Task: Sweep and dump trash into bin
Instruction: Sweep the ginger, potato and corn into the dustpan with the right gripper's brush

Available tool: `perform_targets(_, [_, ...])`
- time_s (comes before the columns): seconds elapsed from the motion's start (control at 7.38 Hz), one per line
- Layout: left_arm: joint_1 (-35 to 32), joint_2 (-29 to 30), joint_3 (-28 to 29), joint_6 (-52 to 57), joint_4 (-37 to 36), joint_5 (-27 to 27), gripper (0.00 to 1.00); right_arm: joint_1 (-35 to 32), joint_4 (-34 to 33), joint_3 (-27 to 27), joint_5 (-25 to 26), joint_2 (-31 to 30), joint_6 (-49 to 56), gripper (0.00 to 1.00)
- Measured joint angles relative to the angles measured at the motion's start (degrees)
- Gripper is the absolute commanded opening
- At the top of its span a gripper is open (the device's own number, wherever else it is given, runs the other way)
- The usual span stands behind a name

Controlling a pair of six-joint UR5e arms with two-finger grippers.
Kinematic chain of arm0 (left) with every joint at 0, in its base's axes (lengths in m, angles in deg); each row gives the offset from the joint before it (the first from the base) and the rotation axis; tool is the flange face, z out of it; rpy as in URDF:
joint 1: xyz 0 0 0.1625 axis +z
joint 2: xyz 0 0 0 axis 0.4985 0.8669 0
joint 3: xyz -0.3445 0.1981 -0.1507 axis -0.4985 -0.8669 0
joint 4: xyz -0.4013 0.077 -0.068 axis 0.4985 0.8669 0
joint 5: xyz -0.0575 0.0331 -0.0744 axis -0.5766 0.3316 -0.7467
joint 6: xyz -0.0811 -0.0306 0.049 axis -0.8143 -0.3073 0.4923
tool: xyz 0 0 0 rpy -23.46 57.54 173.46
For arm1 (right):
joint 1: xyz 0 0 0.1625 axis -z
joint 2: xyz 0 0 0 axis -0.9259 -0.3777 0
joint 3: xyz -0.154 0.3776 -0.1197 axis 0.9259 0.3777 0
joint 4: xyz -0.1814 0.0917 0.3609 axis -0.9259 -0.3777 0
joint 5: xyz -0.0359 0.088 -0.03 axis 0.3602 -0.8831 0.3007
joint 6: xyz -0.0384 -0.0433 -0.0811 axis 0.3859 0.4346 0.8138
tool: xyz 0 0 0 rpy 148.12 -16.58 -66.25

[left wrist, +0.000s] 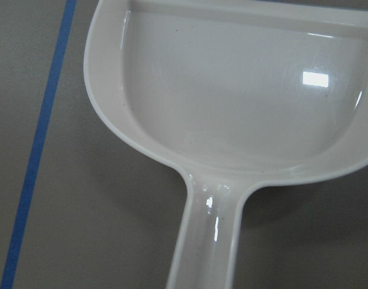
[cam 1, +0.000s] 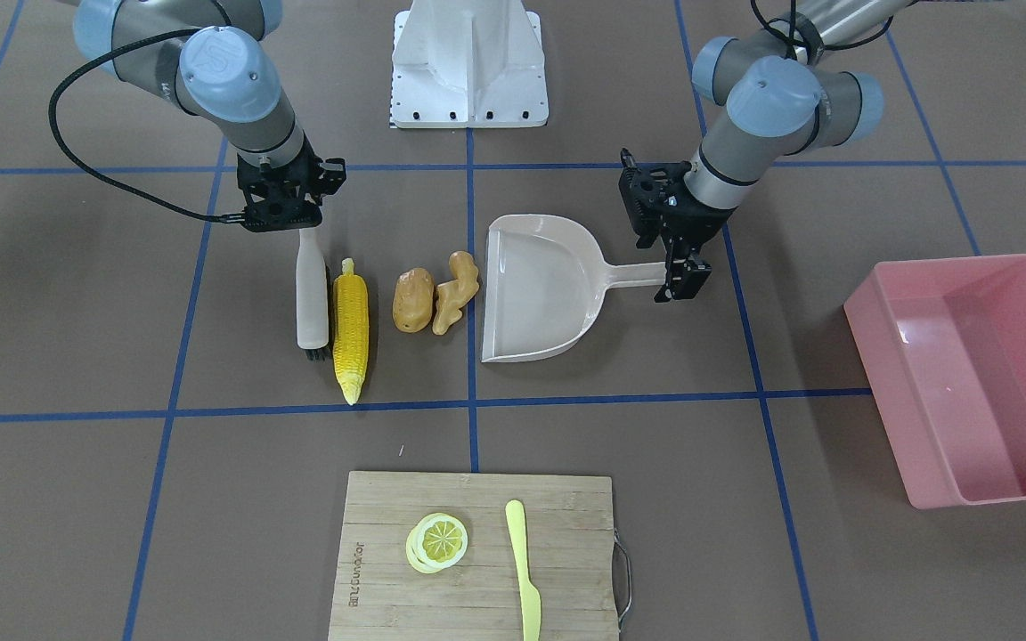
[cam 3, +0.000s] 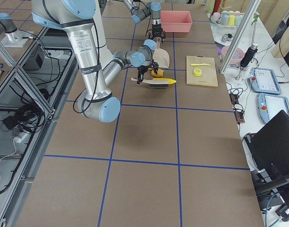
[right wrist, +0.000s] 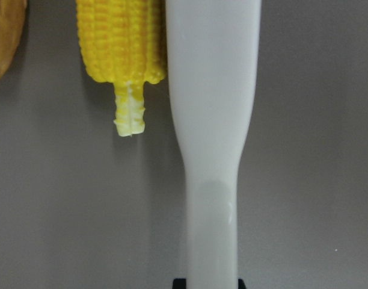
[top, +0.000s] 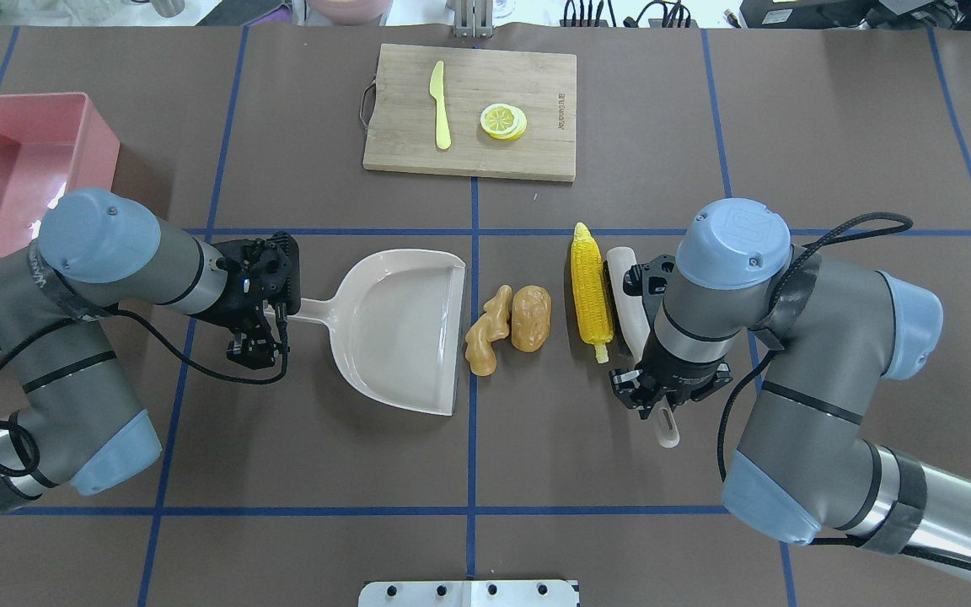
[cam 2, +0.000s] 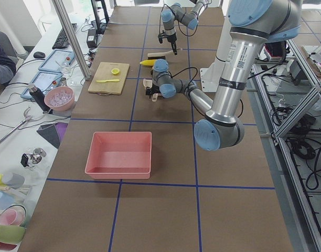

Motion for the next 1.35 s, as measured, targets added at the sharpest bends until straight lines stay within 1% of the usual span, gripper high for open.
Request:
perform_targets(0.14, [0.0, 0.0, 0.1, 0.0, 0.0, -0.1, 0.97, 0.1, 0.0, 1.1, 0.2, 1.7, -0.2, 0.0])
perform_targets(0.41, [0.1, 0.0, 0.0, 0.0, 0.0, -0.2, 0.97, 0.9, 0.3, 3.2, 2.1, 4.4, -0.7, 0.0])
perform_targets(0.68, [0.1, -0.1, -0.2, 0.0, 0.1, -0.3, 0.97, 1.9, 0.9, 4.1, 3.3, 6.0, -1.6, 0.0])
perform_targets(0.95, [0.0, -0.5, -0.6, 0.0, 0.1, -0.1, 0.96, 3.1, 4.7, 5.7, 3.4, 7.1, -3.9, 0.0])
perform_targets(1.35, [0.0, -0.6, -0.8, 0.0, 0.1, 0.0, 0.95, 4.5, 12.6, 10.2, 3.5, 9.6, -9.7, 0.0])
